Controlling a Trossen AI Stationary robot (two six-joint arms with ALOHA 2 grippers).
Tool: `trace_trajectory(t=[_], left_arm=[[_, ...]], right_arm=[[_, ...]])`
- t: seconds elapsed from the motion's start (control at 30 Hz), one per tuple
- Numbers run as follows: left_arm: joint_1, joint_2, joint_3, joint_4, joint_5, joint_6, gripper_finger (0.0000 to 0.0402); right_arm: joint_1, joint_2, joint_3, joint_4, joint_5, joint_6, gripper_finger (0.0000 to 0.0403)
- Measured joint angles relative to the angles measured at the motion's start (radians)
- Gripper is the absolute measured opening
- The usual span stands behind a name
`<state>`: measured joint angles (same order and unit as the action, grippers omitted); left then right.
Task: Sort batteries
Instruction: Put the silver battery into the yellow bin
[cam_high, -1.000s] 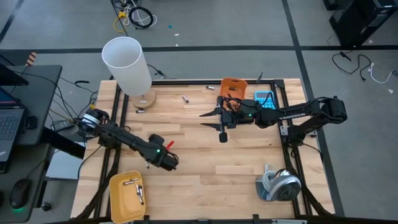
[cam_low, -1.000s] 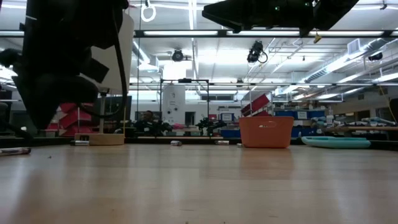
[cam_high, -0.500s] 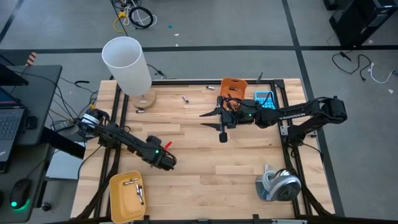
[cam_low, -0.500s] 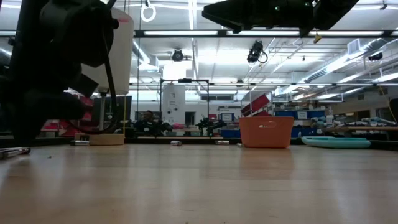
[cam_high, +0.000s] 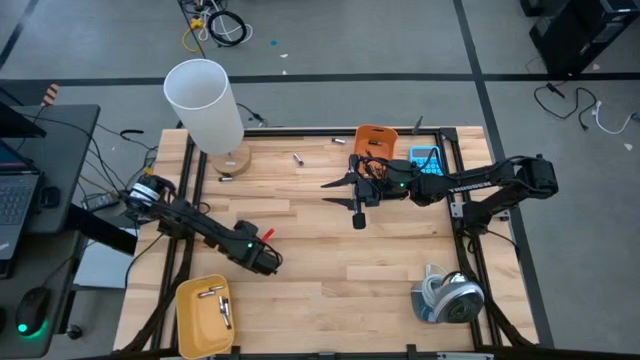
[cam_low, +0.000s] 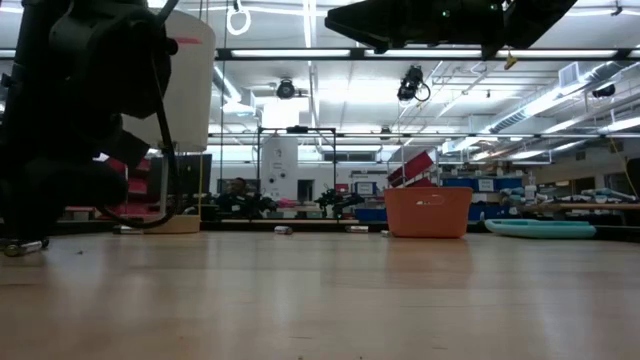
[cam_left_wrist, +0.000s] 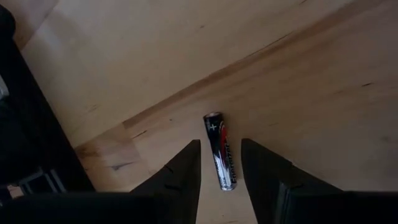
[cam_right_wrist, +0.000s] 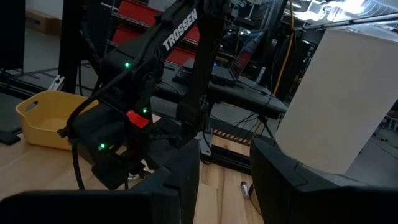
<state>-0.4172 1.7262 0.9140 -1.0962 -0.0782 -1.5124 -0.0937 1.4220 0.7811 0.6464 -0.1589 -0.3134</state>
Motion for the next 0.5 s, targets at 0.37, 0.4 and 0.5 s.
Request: trace_trajectory(t=[0.37, 0.4, 0.5], left_arm=[[-0.023, -0.002, -0.015, 0.031, -0.011, -0.019, 0.0117], [-0.023, -0.002, -0.015, 0.032, -0.011, -0.019, 0.0117], [-0.023, -0.002, -0.015, 0.034, -0.011, -0.019, 0.0117]], right_arm=[[0.0, 0.0, 0.0, 0.002, 0.0, 0.0, 0.0128], [0.0, 0.0, 0.0, 0.002, 0.0, 0.0, 0.0128], [0.0, 0.0, 0.0, 0.002, 0.0, 0.0, 0.0128]])
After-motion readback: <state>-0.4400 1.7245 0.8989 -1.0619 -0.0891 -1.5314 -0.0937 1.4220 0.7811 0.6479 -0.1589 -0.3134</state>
